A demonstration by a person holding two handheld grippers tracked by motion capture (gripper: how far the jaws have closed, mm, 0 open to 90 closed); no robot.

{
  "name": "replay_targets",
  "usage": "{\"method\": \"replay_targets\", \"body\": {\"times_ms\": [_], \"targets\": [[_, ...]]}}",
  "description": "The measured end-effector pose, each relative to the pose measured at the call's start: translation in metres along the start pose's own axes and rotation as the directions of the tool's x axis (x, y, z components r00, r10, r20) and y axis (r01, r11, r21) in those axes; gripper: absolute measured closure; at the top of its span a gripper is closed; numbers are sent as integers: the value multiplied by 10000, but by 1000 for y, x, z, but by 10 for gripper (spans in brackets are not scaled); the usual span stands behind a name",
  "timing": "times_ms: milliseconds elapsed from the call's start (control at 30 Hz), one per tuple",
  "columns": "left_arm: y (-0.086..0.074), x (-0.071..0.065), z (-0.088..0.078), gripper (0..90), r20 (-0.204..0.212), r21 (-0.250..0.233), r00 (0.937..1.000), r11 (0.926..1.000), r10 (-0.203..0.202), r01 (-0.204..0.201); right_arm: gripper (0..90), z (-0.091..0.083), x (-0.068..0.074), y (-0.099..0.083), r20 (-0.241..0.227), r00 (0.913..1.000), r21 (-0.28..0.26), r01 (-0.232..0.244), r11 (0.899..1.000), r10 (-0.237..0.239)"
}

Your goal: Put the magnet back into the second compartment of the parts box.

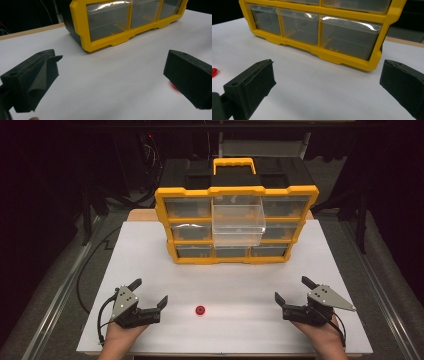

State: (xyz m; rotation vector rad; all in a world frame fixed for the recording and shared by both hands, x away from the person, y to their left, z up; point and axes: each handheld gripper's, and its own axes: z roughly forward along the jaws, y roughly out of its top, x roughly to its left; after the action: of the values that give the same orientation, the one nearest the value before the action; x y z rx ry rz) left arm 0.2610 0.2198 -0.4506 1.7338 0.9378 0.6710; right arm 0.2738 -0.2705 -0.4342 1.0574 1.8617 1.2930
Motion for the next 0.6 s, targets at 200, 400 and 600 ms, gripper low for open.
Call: {"method": "replay_targets", "body": {"times_ms": [200, 400, 600], "targets": [[0, 0, 2, 8, 116, -61, 9999, 10000, -58, 58, 2, 0, -2, -1, 0, 10000, 79, -82, 9999, 82], [0, 1, 2, 8, 103, -31, 9999, 9999, -127, 127, 2, 0, -2, -2, 70, 10000, 89, -54, 9999, 54], [0, 1, 3, 8, 74, -33, 9999, 10000, -75, 75, 2, -1, -2, -1, 60, 9999, 76, -109, 9999, 108]]}}
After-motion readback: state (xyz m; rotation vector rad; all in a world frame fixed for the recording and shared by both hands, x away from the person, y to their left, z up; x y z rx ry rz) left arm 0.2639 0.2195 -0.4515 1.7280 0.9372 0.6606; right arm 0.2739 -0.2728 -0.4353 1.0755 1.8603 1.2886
